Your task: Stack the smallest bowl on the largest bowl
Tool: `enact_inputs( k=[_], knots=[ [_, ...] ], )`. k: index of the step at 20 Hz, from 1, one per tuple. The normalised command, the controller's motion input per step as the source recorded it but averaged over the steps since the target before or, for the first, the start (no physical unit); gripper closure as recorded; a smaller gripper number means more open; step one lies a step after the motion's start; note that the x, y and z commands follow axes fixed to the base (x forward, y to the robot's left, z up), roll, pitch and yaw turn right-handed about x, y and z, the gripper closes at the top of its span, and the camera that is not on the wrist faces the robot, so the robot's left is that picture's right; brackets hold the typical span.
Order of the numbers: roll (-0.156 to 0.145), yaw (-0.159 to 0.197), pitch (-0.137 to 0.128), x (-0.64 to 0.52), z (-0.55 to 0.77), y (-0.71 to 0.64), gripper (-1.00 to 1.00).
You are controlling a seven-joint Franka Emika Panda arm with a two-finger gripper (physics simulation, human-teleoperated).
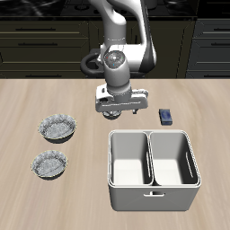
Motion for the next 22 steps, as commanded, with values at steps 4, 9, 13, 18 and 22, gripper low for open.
enact_inputs(
  k=[4, 9, 13, 18, 22],
  knots=[
    [0.021, -0.036, 0.008, -0.02, -0.05, -0.07, 1.00],
    [0.003, -0.005, -0.012, -0.03, 0.07, -0.06, 1.00],
    [-0.009, -0.016, -0.011, 0.02, 0.09, -0.09, 1.00],
    [-0.008, 0.000, -0.012, 0.02, 0.10, -0.10, 1.00],
    [-0.020, 0.007, -0.044, 0.06, 0.37, -0.18, 1.00]
  ],
)
